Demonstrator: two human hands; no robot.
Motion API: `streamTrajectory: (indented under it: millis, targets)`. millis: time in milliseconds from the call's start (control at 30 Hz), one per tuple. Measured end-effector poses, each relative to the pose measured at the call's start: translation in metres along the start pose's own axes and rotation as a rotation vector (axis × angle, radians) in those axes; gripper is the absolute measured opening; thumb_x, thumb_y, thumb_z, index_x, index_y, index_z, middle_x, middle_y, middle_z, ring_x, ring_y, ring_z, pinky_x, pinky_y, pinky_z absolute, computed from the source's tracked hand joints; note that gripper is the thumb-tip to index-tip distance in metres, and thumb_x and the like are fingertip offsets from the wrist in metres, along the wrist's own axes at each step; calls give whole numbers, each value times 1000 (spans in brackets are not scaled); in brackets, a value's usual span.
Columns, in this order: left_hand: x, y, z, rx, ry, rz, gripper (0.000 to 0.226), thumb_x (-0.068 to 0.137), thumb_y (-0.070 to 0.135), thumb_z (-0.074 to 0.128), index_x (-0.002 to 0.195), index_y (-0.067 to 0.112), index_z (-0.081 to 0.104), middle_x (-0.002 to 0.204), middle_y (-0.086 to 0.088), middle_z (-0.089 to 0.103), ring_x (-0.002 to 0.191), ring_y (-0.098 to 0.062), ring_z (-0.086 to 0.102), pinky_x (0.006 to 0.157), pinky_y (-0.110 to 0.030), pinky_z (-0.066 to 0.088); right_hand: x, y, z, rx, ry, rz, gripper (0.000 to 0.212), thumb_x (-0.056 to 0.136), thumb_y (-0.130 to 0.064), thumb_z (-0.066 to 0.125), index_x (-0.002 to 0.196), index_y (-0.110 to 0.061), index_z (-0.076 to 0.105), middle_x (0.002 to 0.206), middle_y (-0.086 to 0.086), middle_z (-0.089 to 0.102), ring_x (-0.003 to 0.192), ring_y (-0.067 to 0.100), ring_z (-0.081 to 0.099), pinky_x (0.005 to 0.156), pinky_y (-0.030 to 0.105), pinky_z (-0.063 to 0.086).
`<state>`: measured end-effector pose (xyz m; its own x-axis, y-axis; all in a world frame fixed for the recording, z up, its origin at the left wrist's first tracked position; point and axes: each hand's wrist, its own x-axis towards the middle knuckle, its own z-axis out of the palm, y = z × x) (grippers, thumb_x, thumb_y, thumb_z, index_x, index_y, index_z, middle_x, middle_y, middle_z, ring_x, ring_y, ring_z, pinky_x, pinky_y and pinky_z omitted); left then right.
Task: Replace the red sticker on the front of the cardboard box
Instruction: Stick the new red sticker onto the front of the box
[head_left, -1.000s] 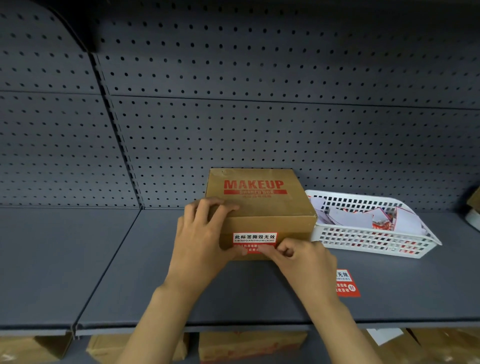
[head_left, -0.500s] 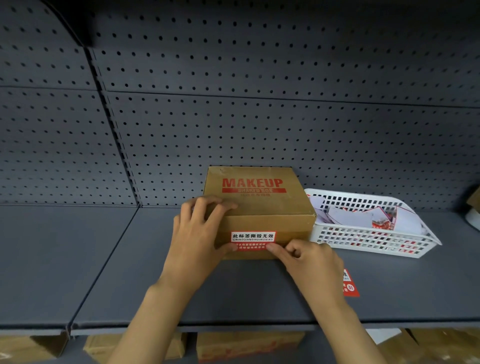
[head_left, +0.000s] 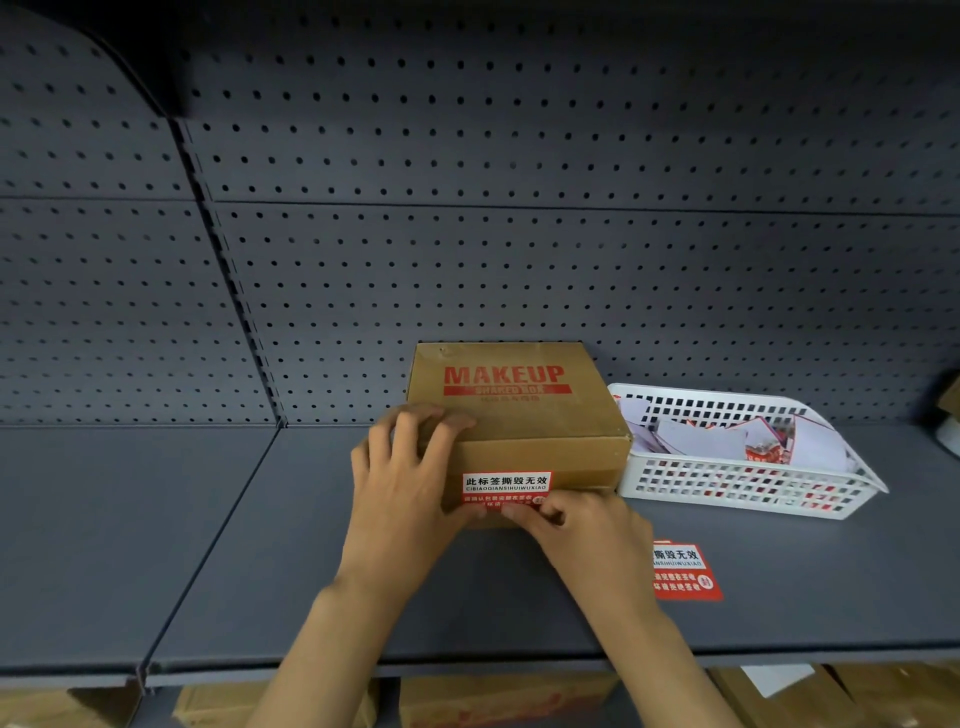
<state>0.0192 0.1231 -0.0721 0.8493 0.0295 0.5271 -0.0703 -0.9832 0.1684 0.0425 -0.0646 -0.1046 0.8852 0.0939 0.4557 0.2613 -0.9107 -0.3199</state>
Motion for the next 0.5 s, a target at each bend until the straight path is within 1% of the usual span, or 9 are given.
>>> streamTrajectory:
  millis: [133,233,267,500]
  targets:
    - [0,-5,-4,-5,-28,27,96,50,52,91,131,34,44,130,-1,49,117,-29,45,89,-46,49,0,12,-5,-15,-5,24,57,71,-79,60,60,-24,71,57,-6,70,57,16,67,51,24,33]
    - [0,-7,-6,-7,-32,49,96,49,49,93,132,34,46,130,-1,49,117,-28,44,88,-45,48,0,18,-9,-47,26,27,52,69,-76,65,55,-26,69,52,-5,68,52,18,65,46,20,22]
    - [0,-7,-6,-9,-34,55,96,49,48,93,132,34,46,130,0,49,117,-28,44,87,-45,48,0,19,-10,-46,26,26,52,69,-76,65,54,-26,69,51,-6,68,51,17,65,46,19,20]
    - [1,-9,-9,-10,-56,69,97,50,43,94,133,35,45,132,1,45,119,-27,41,89,-45,48,1,26,-15,-34,2,43,54,72,-77,61,58,-26,70,52,-6,68,56,16,65,51,25,31]
